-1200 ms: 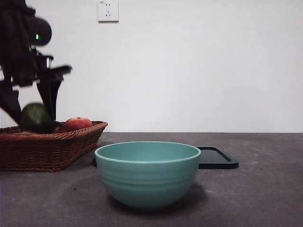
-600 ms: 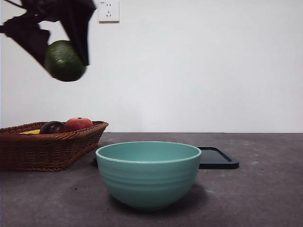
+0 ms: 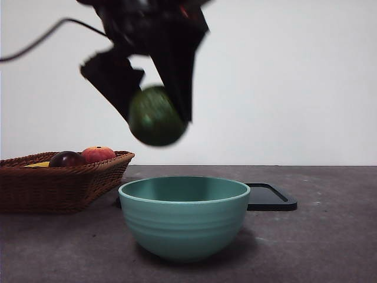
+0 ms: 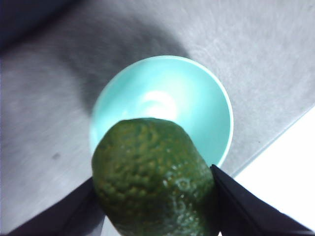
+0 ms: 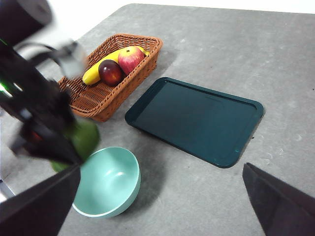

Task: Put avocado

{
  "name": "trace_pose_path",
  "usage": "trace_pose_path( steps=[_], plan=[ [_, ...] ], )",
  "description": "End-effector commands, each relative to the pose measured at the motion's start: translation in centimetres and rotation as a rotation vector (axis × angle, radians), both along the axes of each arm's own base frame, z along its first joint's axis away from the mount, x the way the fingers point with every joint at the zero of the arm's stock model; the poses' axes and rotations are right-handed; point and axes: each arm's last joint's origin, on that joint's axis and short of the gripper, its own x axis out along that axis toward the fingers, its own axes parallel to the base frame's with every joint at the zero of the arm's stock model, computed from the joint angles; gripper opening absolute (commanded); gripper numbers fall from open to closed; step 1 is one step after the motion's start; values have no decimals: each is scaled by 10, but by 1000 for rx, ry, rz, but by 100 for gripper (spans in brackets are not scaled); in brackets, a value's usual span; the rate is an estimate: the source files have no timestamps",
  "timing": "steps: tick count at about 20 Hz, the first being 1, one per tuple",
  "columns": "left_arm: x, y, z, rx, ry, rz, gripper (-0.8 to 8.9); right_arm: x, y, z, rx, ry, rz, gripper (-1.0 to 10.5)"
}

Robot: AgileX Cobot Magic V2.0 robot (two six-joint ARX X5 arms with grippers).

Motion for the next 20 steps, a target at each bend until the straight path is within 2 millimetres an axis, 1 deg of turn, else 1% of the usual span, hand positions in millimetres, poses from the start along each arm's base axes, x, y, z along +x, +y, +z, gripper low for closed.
trace_pose_path(
  steps=[1, 5, 8, 12, 15, 16, 17, 19, 20],
  plan=[
    [5, -18, -18, 21, 19, -35, 113, -1, 0, 5, 20, -3, -3, 587],
    [11, -37, -53, 69, 61, -62, 113, -1, 0, 5, 20, -4, -3, 587],
    [13, -45, -73, 105, 89, -89, 113, -1, 0, 5, 21, -3, -3, 587],
    [13, -48, -83, 124, 104, -99, 113, -1, 0, 5, 20, -3, -3, 587],
    [13, -48, -83, 123, 100, -112, 114, -1, 0, 5, 20, -4, -4, 587],
    [13, -48, -83, 126, 101, -122, 130, -1, 0, 5, 20, -4, -3, 587],
    [13, -48, -83, 127, 102, -127, 190, -1, 0, 5, 20, -4, -3, 587],
    [13, -48, -83, 126, 100, -127, 384, -1, 0, 5, 20, -4, -4, 587],
    [13, -48, -83, 126, 99, -130, 455, -1, 0, 5, 20, -4, -3, 587]
  ],
)
